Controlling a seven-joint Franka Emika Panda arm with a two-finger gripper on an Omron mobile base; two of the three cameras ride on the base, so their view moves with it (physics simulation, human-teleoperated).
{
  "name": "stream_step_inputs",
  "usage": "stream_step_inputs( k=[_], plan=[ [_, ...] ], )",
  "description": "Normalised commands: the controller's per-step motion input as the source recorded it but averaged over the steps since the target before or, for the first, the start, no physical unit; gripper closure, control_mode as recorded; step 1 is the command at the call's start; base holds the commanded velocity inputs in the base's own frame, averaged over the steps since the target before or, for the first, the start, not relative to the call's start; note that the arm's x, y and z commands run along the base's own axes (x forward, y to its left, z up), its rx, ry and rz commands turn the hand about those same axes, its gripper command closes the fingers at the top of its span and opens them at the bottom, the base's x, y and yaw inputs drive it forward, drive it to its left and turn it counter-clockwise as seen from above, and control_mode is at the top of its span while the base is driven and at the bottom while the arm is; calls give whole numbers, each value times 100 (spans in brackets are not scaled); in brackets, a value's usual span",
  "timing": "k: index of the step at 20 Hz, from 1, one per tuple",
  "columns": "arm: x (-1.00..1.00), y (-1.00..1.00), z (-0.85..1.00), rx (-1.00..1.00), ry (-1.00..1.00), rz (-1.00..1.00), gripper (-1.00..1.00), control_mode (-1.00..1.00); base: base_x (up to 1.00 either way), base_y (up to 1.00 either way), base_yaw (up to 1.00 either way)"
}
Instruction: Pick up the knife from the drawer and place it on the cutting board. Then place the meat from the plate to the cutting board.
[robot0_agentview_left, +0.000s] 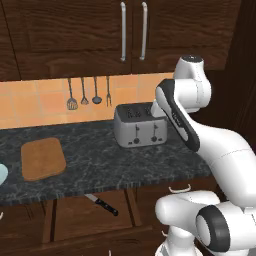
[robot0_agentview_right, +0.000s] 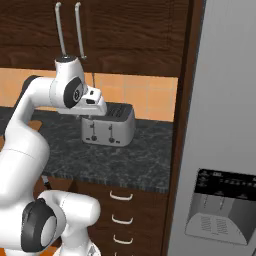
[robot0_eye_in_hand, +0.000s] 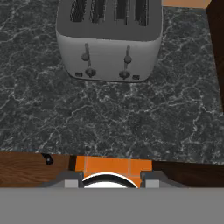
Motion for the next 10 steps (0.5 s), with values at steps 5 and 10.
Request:
stream_step_inputs(
  k=[5, 10],
  plan=[
    [-6, 0, 0, 0, -1, 0, -100, 100, -44, 7, -17],
    [0, 0, 0, 0, 0, 0, -100, 100, -93, 89, -37]
  ],
)
